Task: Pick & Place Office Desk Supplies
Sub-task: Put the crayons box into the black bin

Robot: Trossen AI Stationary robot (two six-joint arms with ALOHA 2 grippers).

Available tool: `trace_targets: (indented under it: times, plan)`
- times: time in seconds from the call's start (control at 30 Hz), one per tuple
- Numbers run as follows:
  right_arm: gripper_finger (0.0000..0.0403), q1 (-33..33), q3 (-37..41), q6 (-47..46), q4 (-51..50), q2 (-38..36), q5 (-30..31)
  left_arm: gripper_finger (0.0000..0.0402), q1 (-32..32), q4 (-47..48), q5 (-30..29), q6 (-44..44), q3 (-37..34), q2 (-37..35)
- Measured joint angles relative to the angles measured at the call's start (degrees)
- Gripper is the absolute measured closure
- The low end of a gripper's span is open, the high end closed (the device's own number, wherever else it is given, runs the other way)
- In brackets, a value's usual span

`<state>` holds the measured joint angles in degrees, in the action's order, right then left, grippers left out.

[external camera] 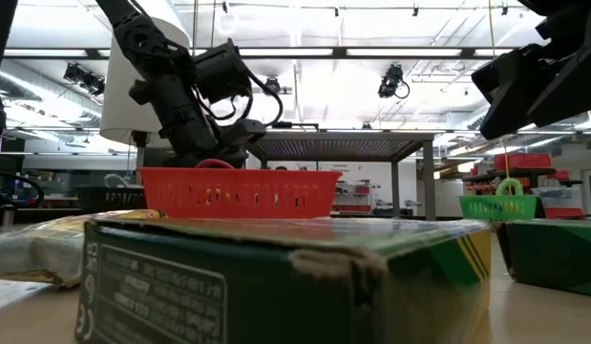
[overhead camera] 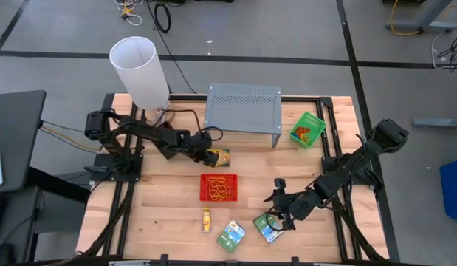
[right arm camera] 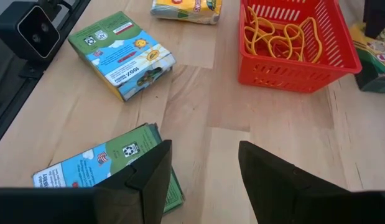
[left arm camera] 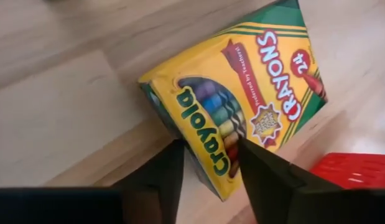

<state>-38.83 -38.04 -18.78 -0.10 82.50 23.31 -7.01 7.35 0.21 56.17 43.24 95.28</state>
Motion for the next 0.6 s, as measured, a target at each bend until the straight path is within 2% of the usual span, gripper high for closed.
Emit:
trace_targets:
  times: [0.2, 0.37, 0.6]
  plan:
    - [0.0208, 0.0, 0.0, -0.38, -0.05, 0.0, -0.02, 0.0311, 0.0, -1.25, 0.32, -0.45, -0.04, 0.59]
    - [0.0208, 0.03, 0.0, -0.27, -0.07, 0.0, -0.02, 0.0389, 0.87, -0.64, -1.06, -2.92, -0.16, -0.45]
    - [0.0208, 0.07, 0.0, -0.36, -0.09, 0.0, -0.04, 0.0398, 3.53, 3.93, -5.67, -7.35, 1.81, -2.72]
